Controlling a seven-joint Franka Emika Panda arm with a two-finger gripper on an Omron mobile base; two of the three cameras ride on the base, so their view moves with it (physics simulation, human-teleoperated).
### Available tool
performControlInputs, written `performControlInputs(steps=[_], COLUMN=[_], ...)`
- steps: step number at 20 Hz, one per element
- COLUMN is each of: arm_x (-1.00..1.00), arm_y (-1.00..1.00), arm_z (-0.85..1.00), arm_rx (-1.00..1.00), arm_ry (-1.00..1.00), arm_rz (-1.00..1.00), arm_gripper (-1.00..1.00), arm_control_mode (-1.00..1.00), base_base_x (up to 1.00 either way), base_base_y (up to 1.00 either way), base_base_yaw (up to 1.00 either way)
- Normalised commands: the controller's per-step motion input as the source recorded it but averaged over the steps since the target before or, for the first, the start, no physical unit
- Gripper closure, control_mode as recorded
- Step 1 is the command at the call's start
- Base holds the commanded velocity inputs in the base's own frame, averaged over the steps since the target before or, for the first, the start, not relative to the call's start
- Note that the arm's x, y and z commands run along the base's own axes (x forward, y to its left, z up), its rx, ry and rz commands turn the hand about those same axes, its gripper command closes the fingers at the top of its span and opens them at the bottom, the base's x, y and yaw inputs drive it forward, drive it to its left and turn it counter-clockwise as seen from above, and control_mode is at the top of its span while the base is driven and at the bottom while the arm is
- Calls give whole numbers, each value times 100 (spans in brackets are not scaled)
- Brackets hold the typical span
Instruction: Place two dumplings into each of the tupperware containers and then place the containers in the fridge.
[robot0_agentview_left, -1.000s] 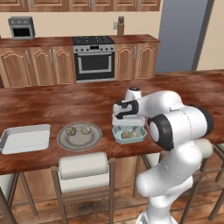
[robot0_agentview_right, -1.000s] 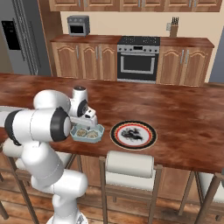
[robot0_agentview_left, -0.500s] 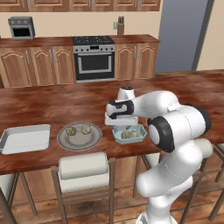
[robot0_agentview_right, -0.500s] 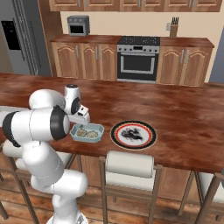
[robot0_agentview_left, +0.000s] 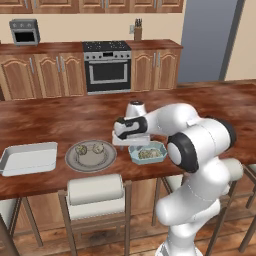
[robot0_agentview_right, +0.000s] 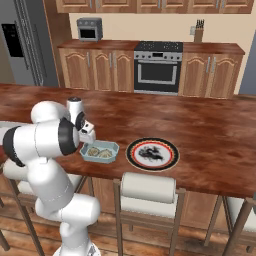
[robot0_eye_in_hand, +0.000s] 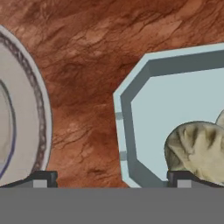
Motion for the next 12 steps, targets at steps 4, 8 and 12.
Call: performControlInputs(steps=[4,8,12], arm_x=[0,0,0], arm_y=[9,0,0], arm_z=[-22,-32,-36], arm_rx=[0,0,0], arm_ry=[0,1,2], arm_rz=[0,0,0], arm_gripper=[-100,-100,-100], arm_control_mode=[-100,-100,-100], base_base_x=[0,0,0], base_base_y=[0,0,0], base_base_yaw=[0,0,0])
